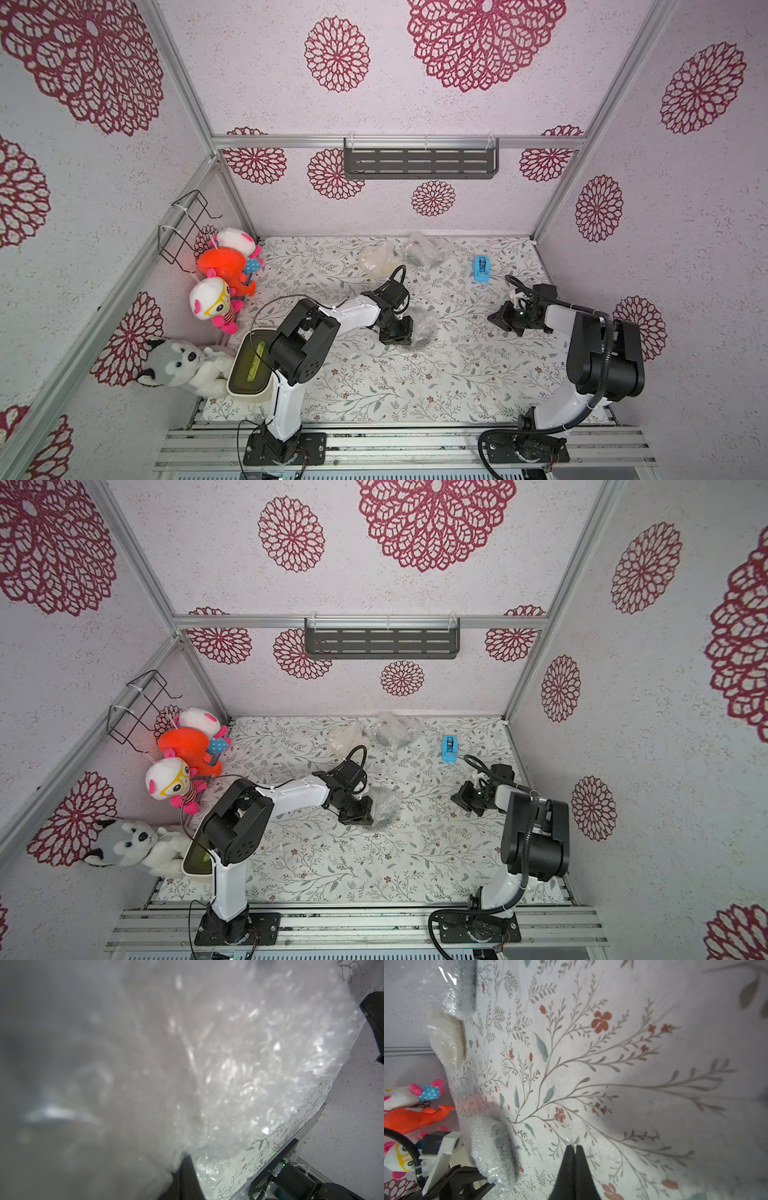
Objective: Wrap dinner plates in bubble wrap
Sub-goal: Tear off the tape using the Tape Cutter.
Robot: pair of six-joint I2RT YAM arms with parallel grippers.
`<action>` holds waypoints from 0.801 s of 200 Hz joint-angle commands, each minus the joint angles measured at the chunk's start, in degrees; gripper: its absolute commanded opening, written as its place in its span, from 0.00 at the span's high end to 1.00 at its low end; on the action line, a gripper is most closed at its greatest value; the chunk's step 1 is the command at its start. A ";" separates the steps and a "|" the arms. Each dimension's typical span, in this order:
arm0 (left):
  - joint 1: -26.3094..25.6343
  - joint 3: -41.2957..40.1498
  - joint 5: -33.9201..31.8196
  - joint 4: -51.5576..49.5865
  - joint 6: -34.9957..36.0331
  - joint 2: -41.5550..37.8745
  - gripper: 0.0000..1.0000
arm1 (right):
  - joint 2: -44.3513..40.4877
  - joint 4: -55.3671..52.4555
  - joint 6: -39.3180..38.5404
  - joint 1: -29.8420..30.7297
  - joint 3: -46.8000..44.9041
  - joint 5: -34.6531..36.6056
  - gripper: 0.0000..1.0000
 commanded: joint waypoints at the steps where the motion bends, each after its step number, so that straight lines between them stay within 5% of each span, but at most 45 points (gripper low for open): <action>1: 0.20 -2.26 -4.49 -2.08 -0.34 1.61 1.00 | 0.03 -5.09 0.08 -0.09 -0.50 0.26 0.95; 13: 0.28 -2.22 -4.55 -1.99 -0.35 1.62 1.00 | -2.16 -6.59 -0.14 -0.07 -0.70 1.09 0.78; 30: 0.29 -2.05 -4.34 -1.99 -0.26 1.78 1.00 | -6.94 -10.62 -0.83 -0.13 -1.32 5.83 0.67; 48: 0.28 -1.87 -4.01 -2.25 0.10 2.04 1.00 | -12.52 -14.08 -1.17 -0.11 -2.21 12.32 0.36; 60: 0.29 -1.79 -3.83 -2.43 0.26 2.05 1.00 | -15.47 -15.42 -1.55 -0.15 -2.26 16.40 0.31; 77: 0.26 -1.68 -3.67 -2.51 0.50 2.20 1.00 | -18.08 -12.29 -3.23 -0.18 -2.15 19.07 0.28; 91: 0.42 -1.59 -3.37 -2.52 0.59 2.49 1.00 | -16.16 -7.32 -7.28 -0.16 -0.05 13.61 0.29; 160: 0.38 -1.05 -3.36 -2.55 -0.09 3.34 1.00 | 16.34 -2.72 -17.24 -0.07 28.68 -4.04 0.44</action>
